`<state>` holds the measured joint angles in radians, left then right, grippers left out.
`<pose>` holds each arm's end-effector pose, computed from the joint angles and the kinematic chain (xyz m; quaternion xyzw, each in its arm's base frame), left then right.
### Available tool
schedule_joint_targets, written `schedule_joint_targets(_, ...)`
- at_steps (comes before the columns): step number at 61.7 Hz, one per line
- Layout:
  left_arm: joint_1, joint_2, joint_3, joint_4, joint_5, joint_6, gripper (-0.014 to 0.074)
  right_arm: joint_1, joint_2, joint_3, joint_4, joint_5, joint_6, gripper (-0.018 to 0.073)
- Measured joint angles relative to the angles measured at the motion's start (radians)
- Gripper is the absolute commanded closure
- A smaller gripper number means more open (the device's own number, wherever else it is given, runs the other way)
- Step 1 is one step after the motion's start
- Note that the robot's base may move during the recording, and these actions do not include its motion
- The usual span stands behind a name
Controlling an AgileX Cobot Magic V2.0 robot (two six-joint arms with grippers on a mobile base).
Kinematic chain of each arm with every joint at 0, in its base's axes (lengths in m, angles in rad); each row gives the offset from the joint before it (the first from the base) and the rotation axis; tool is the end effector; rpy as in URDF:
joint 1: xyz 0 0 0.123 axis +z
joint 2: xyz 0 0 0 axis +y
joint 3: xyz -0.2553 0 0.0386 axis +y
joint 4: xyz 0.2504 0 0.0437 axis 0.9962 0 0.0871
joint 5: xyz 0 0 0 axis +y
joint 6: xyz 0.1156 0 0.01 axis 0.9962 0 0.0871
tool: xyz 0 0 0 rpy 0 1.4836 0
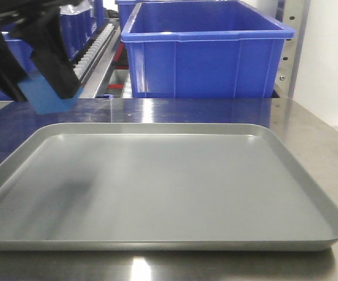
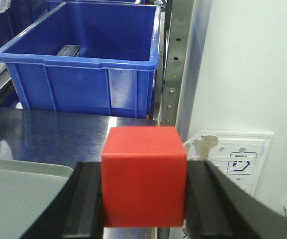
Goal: Sort and place red and blue blocks on shelf
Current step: 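Close the left gripper on the blue cube and lift it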
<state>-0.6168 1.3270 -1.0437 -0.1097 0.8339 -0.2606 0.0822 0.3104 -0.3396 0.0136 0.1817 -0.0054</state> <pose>0.2297 -0.1744 0.2530 0.1462 0.9514 -0.1576 0.2207 0.1330 0.0112 0.2811 -0.0279 0.7293 0.0317 0.6829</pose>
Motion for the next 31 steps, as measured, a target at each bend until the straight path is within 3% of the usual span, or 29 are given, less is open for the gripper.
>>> schedule_joint_targets(5, 0.023, -0.051, 0.086, -0.101, -0.073, 0.109, 0.0474, 0.0, 0.0, 0.0, 0.0, 0.0, 0.0, 0.0438)
schedule_joint_targets(9, 0.043, -0.1, 0.144, -0.138, -0.128, 0.169, 0.0474, 0.0, 0.0, 0.0, 0.0, 0.0, 0.0, 0.0438)
schedule_joint_targets(19, 0.13, -0.238, 0.293, -0.16, -0.311, 0.288, 0.0474, 0.0, 0.0, 0.0, 0.0, 0.0, 0.0, 0.0438)
schedule_joint_targets(31, 0.253, -0.418, 0.43, -0.16, -0.431, 0.318, 0.0474, 0.0, 0.0, 0.0, 0.0, 0.0, 0.0, 0.0438)
